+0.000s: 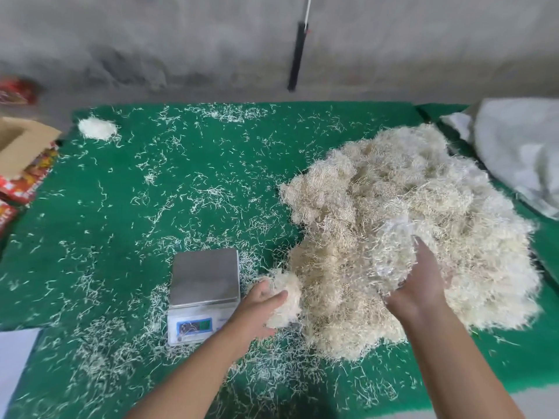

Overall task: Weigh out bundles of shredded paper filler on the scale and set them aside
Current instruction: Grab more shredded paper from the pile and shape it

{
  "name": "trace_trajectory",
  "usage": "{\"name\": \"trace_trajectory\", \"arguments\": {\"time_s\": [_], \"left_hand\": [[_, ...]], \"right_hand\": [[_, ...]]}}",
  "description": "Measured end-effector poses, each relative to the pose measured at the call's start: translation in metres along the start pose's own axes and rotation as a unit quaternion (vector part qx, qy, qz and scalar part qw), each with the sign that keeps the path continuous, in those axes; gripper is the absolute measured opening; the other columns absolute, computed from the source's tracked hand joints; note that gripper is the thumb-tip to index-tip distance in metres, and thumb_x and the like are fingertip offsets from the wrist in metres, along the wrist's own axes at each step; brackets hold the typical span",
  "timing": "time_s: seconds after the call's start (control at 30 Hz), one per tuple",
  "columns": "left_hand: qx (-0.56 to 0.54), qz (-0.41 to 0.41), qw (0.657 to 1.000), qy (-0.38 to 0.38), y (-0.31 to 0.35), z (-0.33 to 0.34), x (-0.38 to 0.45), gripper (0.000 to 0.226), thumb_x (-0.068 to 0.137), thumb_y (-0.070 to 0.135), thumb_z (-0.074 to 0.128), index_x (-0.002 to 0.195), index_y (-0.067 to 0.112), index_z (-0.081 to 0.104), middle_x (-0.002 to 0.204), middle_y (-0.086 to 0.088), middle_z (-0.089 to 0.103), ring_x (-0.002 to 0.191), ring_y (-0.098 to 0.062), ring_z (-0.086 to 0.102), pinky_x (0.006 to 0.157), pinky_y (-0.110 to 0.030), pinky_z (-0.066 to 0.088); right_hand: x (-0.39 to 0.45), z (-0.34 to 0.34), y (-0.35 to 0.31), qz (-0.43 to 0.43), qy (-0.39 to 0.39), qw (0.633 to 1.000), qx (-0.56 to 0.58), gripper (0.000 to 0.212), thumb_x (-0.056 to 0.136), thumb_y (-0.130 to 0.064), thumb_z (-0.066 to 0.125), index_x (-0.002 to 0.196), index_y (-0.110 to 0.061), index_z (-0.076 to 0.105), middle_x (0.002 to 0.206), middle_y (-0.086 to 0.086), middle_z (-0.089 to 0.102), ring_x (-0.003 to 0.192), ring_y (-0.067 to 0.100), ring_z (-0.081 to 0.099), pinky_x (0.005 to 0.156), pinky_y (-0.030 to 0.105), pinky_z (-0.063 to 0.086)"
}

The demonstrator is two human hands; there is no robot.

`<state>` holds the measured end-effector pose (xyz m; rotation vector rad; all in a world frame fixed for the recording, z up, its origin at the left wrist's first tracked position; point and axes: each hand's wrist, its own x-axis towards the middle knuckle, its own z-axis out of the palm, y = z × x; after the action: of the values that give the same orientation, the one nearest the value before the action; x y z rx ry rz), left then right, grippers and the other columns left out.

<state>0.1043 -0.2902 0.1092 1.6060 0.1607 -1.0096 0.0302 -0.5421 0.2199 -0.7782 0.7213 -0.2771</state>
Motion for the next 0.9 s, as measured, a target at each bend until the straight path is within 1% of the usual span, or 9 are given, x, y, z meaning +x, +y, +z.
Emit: {"name": "trace_trajectory", "arguments": {"time_s": [0.13,0.23,0.3,0.4,0.5,0.57,0.63,0.8,0.9], "left_hand": [[-0.036,0.020,0.999,0.014,0.011,-0.006,-0.015,0.063,0.088,0.073,0.053,0.141,0.037,0.055,0.148,0.005,0.053,0.118,-0.023,0.065,0.060,-0.018,0.059],[-0.203,-0.021,0.978,-0.047,0.007,-0.017,-0.028,0.060,0.091,0.075,0.050,0.131,0.033,0.067,0.139,-0.004,0.064,0.124,-0.030,0.063,0.093,-0.056,0.059],[-0.277,-0.049,0.954,-0.102,0.000,-0.028,-0.040,0.071,0.081,0.084,0.060,0.139,0.043,0.058,0.139,0.005,0.065,0.132,-0.025,0.059,0.100,-0.059,0.053],[-0.287,-0.079,0.954,-0.028,-0.006,-0.043,-0.060,0.095,0.065,0.082,0.079,0.148,0.052,0.043,0.158,0.015,0.040,0.151,-0.021,0.032,0.113,-0.052,0.041],[-0.261,-0.114,0.955,0.087,-0.027,-0.060,-0.061,0.036,0.091,0.046,0.075,0.124,0.039,0.064,0.159,-0.006,0.045,0.147,-0.023,0.041,0.106,-0.040,0.034],[-0.262,-0.131,0.942,0.164,-0.043,-0.078,-0.055,0.019,0.103,0.023,0.059,0.115,0.012,0.069,0.110,-0.018,0.077,0.096,-0.027,0.076,0.078,-0.034,0.054],[-0.309,-0.137,0.911,0.237,-0.048,-0.100,-0.051,0.029,0.109,0.017,0.045,0.101,0.000,0.067,0.082,-0.020,0.077,0.061,-0.032,0.075,0.049,-0.037,0.059],[-0.413,-0.114,0.864,0.265,-0.049,-0.137,-0.038,0.052,0.111,0.037,0.031,0.118,-0.003,0.064,0.125,-0.028,0.062,0.122,-0.045,0.060,0.106,-0.055,0.045],[-0.385,-0.077,0.894,0.216,-0.029,-0.128,-0.040,0.044,0.107,0.034,0.039,0.112,0.000,0.067,0.108,-0.027,0.072,0.109,-0.041,0.067,0.081,-0.047,0.057]], "right_hand": [[-0.024,0.031,0.050,0.051,-0.070,0.988,-0.125,0.046,0.110,-0.043,0.041,0.124,-0.013,0.074,0.129,0.019,0.072,0.120,0.037,0.071,0.095,0.054,0.060],[-0.042,0.053,0.090,0.092,-0.111,0.957,-0.251,0.064,0.102,-0.056,0.053,0.151,-0.015,0.051,0.141,0.015,0.066,0.136,0.030,0.060,0.115,0.058,0.044],[-0.052,0.065,0.117,0.117,-0.090,0.924,-0.353,0.092,0.090,-0.073,0.062,0.164,-0.030,0.029,0.148,0.009,0.059,0.141,0.026,0.050,0.123,0.059,0.033],[-0.065,0.074,0.160,0.132,-0.124,0.848,-0.498,0.103,0.085,-0.084,0.059,0.166,-0.038,0.014,0.159,0.003,0.048,0.125,0.017,0.062,0.113,0.046,0.047],[-0.075,0.078,0.188,0.118,-0.210,0.806,-0.541,0.084,0.087,-0.082,0.060,0.157,-0.042,0.036,0.151,-0.015,0.053,0.090,-0.010,0.061,0.101,0.027,0.048],[-0.078,0.076,0.199,0.130,-0.227,0.803,-0.536,0.087,0.082,-0.087,0.061,0.155,-0.049,0.036,0.149,-0.024,0.047,0.112,-0.004,0.064,0.114,0.036,0.040],[-0.075,0.072,0.203,0.145,-0.208,0.807,-0.533,0.094,0.078,-0.089,0.062,0.158,-0.053,0.030,0.156,-0.021,0.041,0.136,0.013,0.055,0.117,0.044,0.038],[-0.073,0.055,0.203,0.156,-0.154,0.856,-0.468,0.070,0.086,-0.079,0.062,0.149,-0.054,0.047,0.133,-0.027,0.060,0.116,0.004,0.062,0.104,0.040,0.054],[-0.073,0.055,0.208,0.270,-0.113,0.907,-0.302,0.072,0.089,-0.075,0.060,0.147,-0.033,0.055,0.134,-0.003,0.070,0.121,0.022,0.068,0.103,0.052,0.058]]}}
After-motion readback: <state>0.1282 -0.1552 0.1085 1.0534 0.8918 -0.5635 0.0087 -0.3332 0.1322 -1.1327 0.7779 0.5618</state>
